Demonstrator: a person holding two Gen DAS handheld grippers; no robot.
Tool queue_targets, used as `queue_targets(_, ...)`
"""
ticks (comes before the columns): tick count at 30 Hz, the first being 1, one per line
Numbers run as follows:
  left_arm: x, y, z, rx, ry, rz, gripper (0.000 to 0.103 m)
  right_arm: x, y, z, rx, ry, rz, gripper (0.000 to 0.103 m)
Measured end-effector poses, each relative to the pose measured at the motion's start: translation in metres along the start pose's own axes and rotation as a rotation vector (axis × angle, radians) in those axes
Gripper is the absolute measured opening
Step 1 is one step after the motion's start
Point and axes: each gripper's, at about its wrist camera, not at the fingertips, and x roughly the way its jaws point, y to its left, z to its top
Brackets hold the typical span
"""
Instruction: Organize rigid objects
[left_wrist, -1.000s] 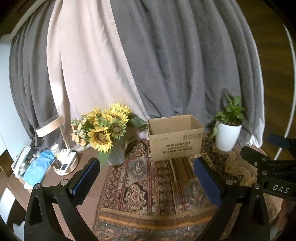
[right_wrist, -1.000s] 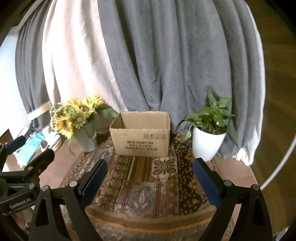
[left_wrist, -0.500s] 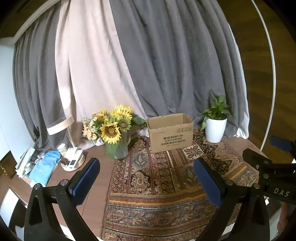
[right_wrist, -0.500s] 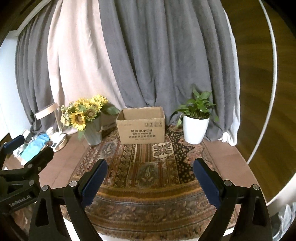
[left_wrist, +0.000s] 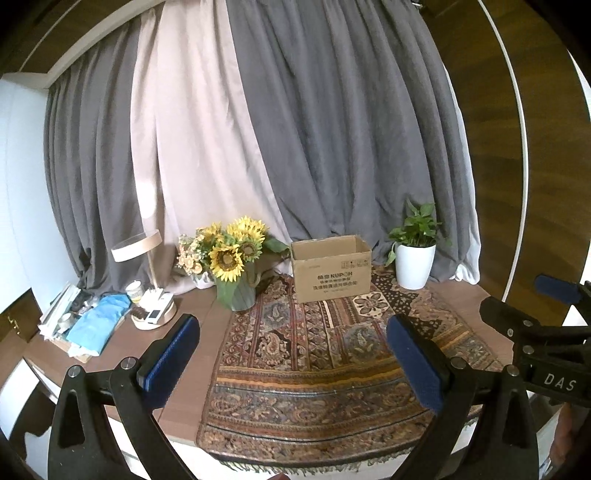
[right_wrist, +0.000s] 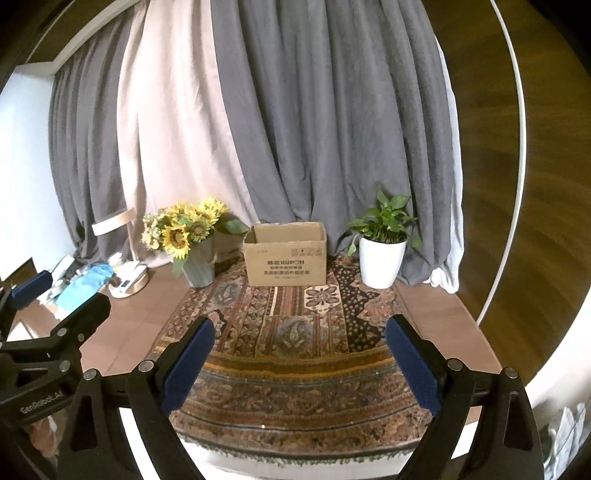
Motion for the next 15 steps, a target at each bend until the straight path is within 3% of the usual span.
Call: queue_targets(15,-0.05,-0.01,-0.013,-0.005,-0.018,0.03,0.103,-0.055,-0.008,-0.021,-0.023,-0.038,0.013,0.095)
